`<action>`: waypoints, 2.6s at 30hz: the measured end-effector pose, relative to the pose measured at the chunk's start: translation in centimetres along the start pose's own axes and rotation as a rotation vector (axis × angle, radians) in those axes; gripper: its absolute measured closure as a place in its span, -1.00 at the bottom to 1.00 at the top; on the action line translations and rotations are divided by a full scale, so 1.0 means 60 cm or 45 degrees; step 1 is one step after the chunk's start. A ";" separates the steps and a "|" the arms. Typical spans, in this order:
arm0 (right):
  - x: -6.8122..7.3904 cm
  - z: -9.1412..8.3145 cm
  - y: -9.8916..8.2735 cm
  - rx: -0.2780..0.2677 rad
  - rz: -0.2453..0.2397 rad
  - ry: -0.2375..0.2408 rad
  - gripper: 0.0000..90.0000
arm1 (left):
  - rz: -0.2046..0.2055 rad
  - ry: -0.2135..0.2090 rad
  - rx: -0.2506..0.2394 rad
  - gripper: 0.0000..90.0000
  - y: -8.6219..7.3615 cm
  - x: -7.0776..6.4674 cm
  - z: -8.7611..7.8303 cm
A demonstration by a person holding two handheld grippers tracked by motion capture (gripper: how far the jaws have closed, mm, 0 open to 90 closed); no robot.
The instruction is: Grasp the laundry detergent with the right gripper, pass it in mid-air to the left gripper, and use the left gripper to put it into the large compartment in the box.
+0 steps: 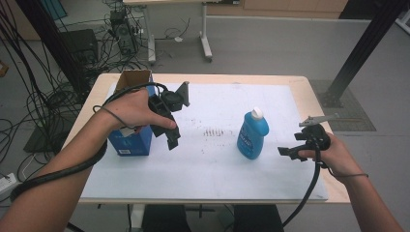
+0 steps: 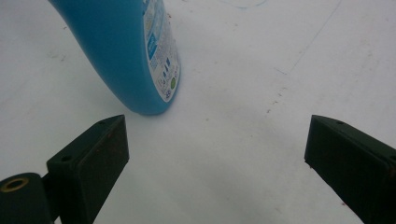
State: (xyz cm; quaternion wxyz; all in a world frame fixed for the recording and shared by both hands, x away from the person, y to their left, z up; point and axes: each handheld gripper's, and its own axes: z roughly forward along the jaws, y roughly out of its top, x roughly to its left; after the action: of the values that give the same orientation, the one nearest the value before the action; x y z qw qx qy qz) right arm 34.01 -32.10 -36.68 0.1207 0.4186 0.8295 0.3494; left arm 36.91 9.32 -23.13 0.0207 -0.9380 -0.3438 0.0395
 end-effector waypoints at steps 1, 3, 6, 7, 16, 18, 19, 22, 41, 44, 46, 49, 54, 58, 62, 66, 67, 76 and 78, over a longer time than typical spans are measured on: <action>0.001 0.001 -0.002 -0.009 -0.002 0.002 -0.87 | 0.000 0.000 0.000 -0.76 0.000 0.000 0.000; 0.004 0.001 -0.008 -0.043 -0.006 0.000 -0.88 | -0.001 0.000 -0.001 -0.76 -0.001 0.001 0.000; 0.006 0.001 -0.013 -0.056 -0.012 0.002 -0.89 | -0.005 0.001 0.002 -0.76 -0.002 0.002 0.002; 0.007 0.001 -0.014 -0.068 -0.008 0.003 -0.89 | -0.004 0.002 0.003 -0.76 -0.002 0.002 0.002; 0.019 0.006 -0.029 -0.102 -0.003 0.012 -0.90 | 0.000 0.003 0.001 -0.76 -0.001 0.000 0.000; 0.023 0.006 -0.033 -0.108 -0.003 0.019 -0.90 | 0.000 0.005 0.001 -0.76 -0.001 0.000 0.001; 0.027 0.007 -0.037 -0.110 0.001 0.025 -0.91 | -0.001 0.005 0.003 -0.76 -0.001 0.000 0.001; 0.031 0.009 -0.042 -0.117 0.005 0.031 -0.91 | -0.002 0.001 -0.002 -0.76 -0.001 0.000 0.002; 0.060 0.030 -0.071 -0.274 0.057 0.073 -0.92 | -0.002 -0.009 -0.018 -0.77 -0.004 0.000 0.004; 0.065 0.034 -0.073 -0.284 0.061 0.079 -0.92 | -0.002 -0.006 -0.019 -0.77 -0.005 -0.001 0.005; 0.069 0.037 -0.076 -0.293 0.064 0.079 -0.92 | -0.004 -0.010 -0.019 -0.77 -0.005 -0.001 0.006; 0.075 0.043 -0.080 -0.296 0.054 0.080 -0.94 | 0.002 -0.012 -0.025 -0.77 -0.006 -0.002 0.006; 0.081 0.047 -0.082 -0.319 0.041 0.061 -0.94 | 0.004 -0.015 -0.025 -0.76 -0.007 -0.003 0.005; 0.085 0.050 -0.084 -0.341 0.038 0.055 -0.94 | 0.001 -0.013 -0.024 -0.76 -0.008 -0.003 0.003; 0.088 0.054 -0.086 -0.365 0.032 0.045 -0.94 | -0.001 -0.012 -0.027 -0.77 -0.008 -0.003 0.002; 0.092 0.061 -0.087 -0.385 0.023 0.035 -0.94 | -0.001 -0.019 -0.031 -0.76 -0.008 -0.003 0.003; 0.092 0.062 -0.088 -0.384 0.018 0.035 -0.94 | 0.001 -0.020 -0.030 -0.77 -0.007 -0.003 0.004; 0.103 0.085 -0.089 -0.436 0.012 0.040 -0.95 | 0.003 -0.020 -0.024 -0.76 -0.005 -0.003 0.005; 0.103 0.088 -0.088 -0.450 0.016 0.038 -0.95 | 0.002 -0.017 -0.024 -0.76 -0.004 -0.003 0.004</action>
State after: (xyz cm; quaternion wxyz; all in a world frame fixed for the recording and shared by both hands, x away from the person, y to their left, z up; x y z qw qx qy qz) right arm 29.58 -26.90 -43.55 0.1779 0.3907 0.7542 0.4969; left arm 36.60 9.39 -23.38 0.0096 -0.9382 -0.3434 0.0424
